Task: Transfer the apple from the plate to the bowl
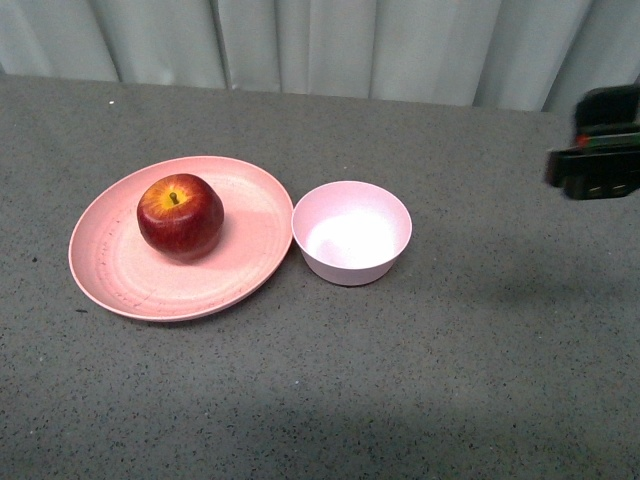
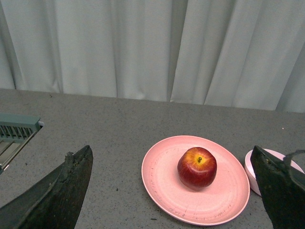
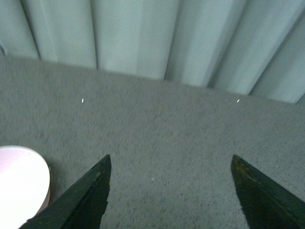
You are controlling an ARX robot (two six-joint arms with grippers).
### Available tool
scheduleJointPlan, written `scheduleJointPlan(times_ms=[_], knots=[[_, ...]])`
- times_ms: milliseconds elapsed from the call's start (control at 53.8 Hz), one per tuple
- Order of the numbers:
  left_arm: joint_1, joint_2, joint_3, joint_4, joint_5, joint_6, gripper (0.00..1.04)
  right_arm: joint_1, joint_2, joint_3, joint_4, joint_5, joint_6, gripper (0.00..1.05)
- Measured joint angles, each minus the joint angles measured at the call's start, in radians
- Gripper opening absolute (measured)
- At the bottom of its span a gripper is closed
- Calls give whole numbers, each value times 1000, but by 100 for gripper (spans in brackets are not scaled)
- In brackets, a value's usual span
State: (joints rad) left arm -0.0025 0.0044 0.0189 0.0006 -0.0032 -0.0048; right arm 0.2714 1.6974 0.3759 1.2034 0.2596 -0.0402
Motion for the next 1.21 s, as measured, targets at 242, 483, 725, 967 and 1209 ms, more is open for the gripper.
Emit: scheduleJointPlan(times_ms=[242,483,725,967,1209], knots=[[0,-1,0,0,1,0,98,-101,-290,-186,-28,-89,24,12],[0,-1,0,0,1,0,98,-162,-575,-281,-196,-153,27,1],[0,-1,0,0,1,0,98,-238,-762,-330,-331,-250,29,1],[0,-1,0,0,1,0,98,-269,-927,-359,-465,-256,30,1],[0,-1,0,0,1,0,98,-269,-1081,-369,-601,-258,30,1]])
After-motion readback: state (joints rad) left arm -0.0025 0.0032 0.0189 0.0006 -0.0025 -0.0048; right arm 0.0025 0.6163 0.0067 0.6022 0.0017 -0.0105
